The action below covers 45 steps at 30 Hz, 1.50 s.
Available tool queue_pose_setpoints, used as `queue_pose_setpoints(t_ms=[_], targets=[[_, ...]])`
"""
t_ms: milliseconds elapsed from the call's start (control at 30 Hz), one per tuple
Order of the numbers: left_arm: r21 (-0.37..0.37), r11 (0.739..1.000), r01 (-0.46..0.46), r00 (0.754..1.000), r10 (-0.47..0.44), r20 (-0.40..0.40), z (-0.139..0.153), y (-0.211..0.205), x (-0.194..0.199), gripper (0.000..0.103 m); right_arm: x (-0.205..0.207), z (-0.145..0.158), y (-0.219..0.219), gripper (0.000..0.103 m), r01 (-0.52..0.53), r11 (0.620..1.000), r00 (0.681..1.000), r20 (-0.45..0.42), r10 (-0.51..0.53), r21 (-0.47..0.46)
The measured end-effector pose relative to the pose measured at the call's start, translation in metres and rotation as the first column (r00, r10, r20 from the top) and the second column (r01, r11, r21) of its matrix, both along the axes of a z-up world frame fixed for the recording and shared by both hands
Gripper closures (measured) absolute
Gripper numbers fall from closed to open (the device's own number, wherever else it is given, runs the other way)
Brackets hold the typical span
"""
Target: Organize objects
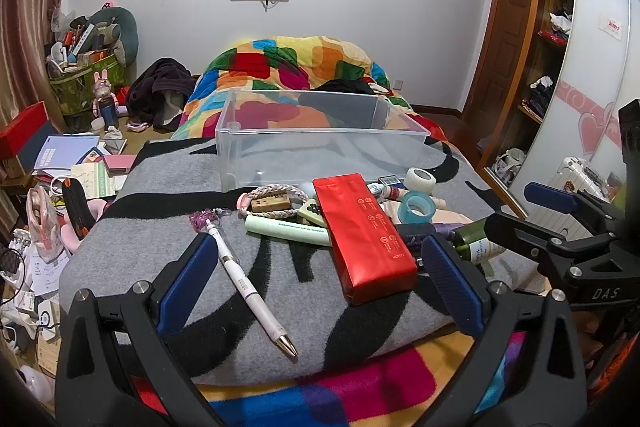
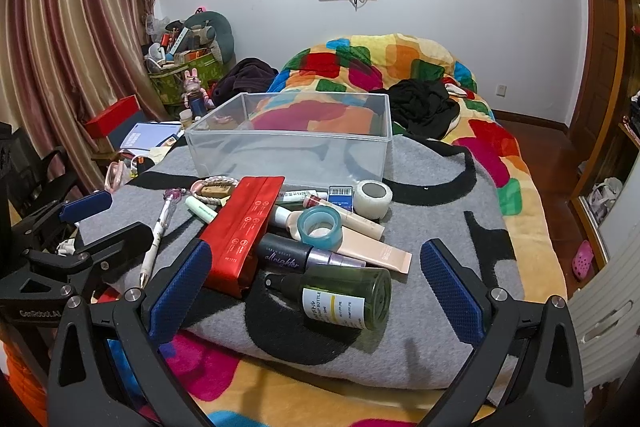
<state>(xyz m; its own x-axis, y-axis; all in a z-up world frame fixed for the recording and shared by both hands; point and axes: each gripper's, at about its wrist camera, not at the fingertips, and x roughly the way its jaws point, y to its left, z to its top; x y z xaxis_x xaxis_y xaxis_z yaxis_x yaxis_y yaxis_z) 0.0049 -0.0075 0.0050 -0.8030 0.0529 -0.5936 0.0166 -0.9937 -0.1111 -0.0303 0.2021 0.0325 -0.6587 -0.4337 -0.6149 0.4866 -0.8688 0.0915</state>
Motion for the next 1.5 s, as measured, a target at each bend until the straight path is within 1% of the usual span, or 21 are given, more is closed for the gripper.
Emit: queue_pose_setpoints(t_ms=[500, 767, 800, 867, 1000, 1067, 1133, 1300, 1367, 1433, 1500], targets=[[0.010, 1.000, 0.007, 1.000, -0.007, 0.001, 0.001, 0.001, 0.003, 0.000, 0.002, -0.001, -0.001, 0.000, -0.003, 1.000, 1.000, 0.003, 0.003, -0.004], [0.006, 1.000, -0.002, 1.000, 0.002, -0.008, -0.001, 0.000, 0.006, 0.001, 0.000, -0.004, -0.001, 0.000, -0.009, 1.000, 1.000, 0.019, 0.009, -0.010], [0.008, 1.000, -0.004, 1.000, 0.004, -0.008, -0.002, -0.002, 0.007, 0.003, -0.001, -0.004, -0.001, 0.000, -0.010, 1.000, 1.000, 0.021, 0.010, -0.011], [0.003, 1.000, -0.013, 1.000, 0.013, 0.003, -0.004, -0.004, 0.006, 0.014, -0.002, -0.005, -0.001, 0.000, -0.009, 1.000, 1.000, 0.025, 0.009, -0.010], [0.006, 0.999, -0.053, 0.998, 0.052, 0.031, -0.012, -0.015, 0.003, 0.015, -0.003, -0.008, 0.003, 0.000, -0.003, 1.000, 1.000, 0.029, 0.004, -0.013], [0.013, 0.996, -0.083, 0.995, 0.083, 0.055, -0.019, -0.024, 0.000, 0.019, -0.003, -0.012, 0.006, 0.000, 0.003, 1.000, 1.000, 0.031, -0.002, -0.008], [0.027, 0.993, -0.114, 0.990, 0.111, 0.086, -0.027, -0.035, -0.003, 0.021, -0.004, -0.018, 0.009, 0.000, 0.007, 1.000, 0.999, 0.043, -0.007, -0.006], [0.046, 0.983, -0.180, 0.973, 0.171, 0.152, -0.045, -0.053, -0.017, 0.032, -0.011, -0.032, 0.018, 0.001, 0.028, 0.999, 0.995, 0.096, -0.026, -0.017], [0.053, 0.979, -0.195, 0.966, 0.182, 0.186, -0.055, -0.057, -0.024, 0.039, -0.016, -0.037, 0.021, 0.003, 0.036, 0.999, 0.993, 0.115, -0.032, -0.026], [0.046, 0.978, -0.204, 0.960, 0.190, 0.205, -0.061, -0.058, -0.030, 0.044, -0.019, -0.040, 0.022, 0.006, 0.039, 0.998, 0.991, 0.129, -0.034, -0.038], [0.008, 0.976, -0.218, 0.959, 0.212, 0.188, -0.064, -0.056, -0.031, 0.047, -0.021, -0.042, 0.022, 0.008, 0.034, 0.998, 0.990, 0.140, -0.027, -0.047]])
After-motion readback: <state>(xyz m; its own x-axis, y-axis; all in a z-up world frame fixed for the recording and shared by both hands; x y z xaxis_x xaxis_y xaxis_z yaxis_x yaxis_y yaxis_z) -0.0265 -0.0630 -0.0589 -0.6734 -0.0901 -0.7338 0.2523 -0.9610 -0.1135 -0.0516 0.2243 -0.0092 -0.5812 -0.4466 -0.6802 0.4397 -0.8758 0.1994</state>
